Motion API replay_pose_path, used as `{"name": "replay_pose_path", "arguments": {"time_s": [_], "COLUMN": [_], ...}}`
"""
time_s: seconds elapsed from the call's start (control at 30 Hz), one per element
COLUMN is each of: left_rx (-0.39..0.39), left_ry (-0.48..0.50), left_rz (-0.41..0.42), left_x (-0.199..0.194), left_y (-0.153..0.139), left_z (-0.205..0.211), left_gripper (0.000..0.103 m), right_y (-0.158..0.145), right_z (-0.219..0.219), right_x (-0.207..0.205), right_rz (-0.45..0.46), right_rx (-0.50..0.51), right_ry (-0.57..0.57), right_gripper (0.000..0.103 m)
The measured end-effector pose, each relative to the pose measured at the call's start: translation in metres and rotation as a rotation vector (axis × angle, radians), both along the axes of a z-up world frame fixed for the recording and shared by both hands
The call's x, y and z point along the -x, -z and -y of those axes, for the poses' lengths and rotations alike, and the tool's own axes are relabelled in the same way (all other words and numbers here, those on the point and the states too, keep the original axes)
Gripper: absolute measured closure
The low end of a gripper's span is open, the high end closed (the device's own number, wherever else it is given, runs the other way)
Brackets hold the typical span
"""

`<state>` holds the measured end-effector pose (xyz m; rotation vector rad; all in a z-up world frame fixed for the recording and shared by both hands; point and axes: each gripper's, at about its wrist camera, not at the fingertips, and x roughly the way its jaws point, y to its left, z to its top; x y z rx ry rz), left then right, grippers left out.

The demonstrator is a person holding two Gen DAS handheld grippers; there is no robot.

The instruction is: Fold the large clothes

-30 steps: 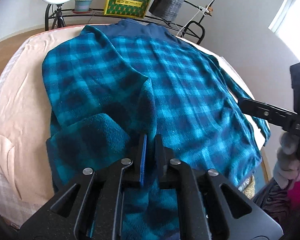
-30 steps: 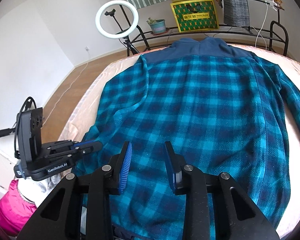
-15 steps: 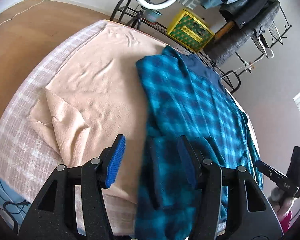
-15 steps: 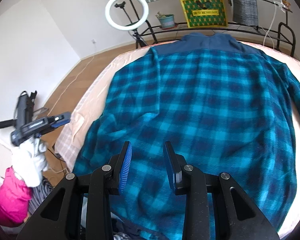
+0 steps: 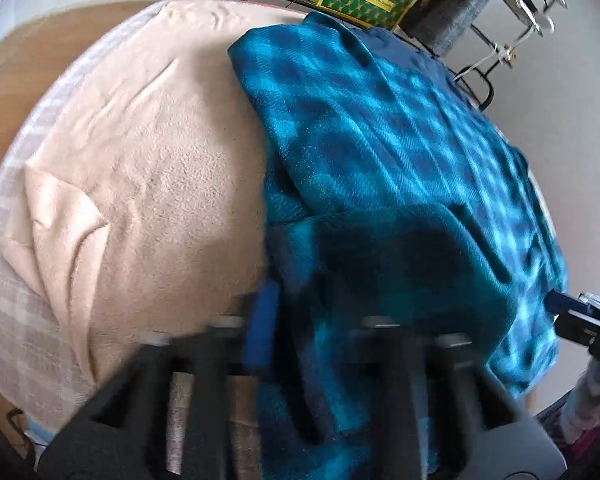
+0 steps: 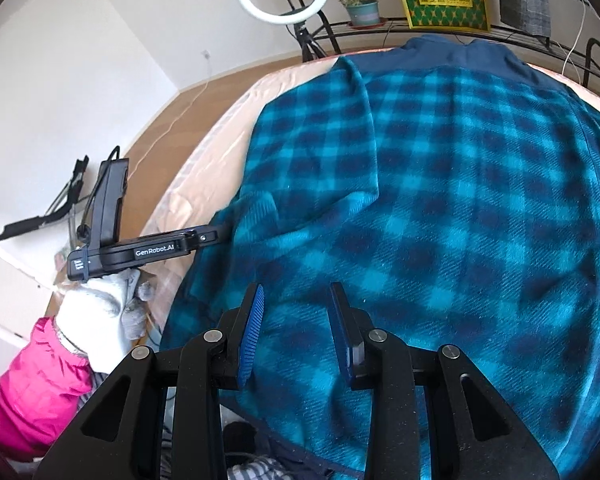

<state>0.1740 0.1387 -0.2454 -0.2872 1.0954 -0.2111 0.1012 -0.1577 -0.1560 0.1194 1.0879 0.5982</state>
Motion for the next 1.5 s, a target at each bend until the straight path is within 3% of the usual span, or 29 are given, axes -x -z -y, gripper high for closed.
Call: {"name": "replay_pose_path", "arguments": {"time_s": [0.3,0.43,0.57,0.67,0.73,0.87,0.93,1.03,1.17,1.3,1.4,1.5], "left_rx": [-0.037,0.037,0.115,0.15,0.143,0.157,0.163,0.216,0.203,0.215,0.321,0.375], "left_ry": [0.062,0.126,0.254,0.364,0.429,0.553,0.574,0.493,0.267,0.101,-0.014,-0.072], "left_rz": [0.136,0.183,0.217,0.216,0.207,0.125,0.076,0.077,0.057,-0.06,-0.148,-0.142], "left_x": [0.033,0.053,0.073,0.093,0.105,0.119,0.12,0.111,0.071,0.026,0.002,-0.006], "left_y": [-0.045,-0.075,-0.1,-0.106,-0.104,-0.092,-0.088,-0.09,-0.076,-0.035,-0.003,0.01], "left_z": [0.005,0.024,0.067,0.103,0.127,0.158,0.159,0.129,0.072,0.029,0.006,-0.004], "left_gripper": [0.096,0.097,0.098,0.097,0.097,0.096,0.089,0.085,0.079,0.065,0.061,0.061], "right_y": [0.002,0.002,-0.002,-0.008,-0.012,-0.01,-0.004,0.008,0.026,0.044,0.053,0.057], "right_z": [0.011,0.015,0.025,0.041,0.055,0.078,0.084,0.084,0.075,0.066,0.061,0.05], "right_x": [0.006,0.006,0.009,0.012,0.017,0.031,0.038,0.045,0.05,0.05,0.051,0.05], "right_rz": [-0.006,-0.013,-0.032,-0.037,-0.037,-0.079,-0.117,-0.16,-0.205,-0.263,-0.28,-0.286], "right_rx": [-0.008,-0.024,-0.056,-0.096,-0.137,-0.253,-0.306,-0.313,-0.245,-0.21,-0.185,-0.169], "right_ry": [0.021,0.035,0.059,0.103,0.137,0.172,0.173,0.163,0.154,0.158,0.144,0.121], "right_gripper": [0.072,0.072,0.071,0.062,0.062,0.06,0.06,0.06,0.06,0.06,0.06,0.06]}}
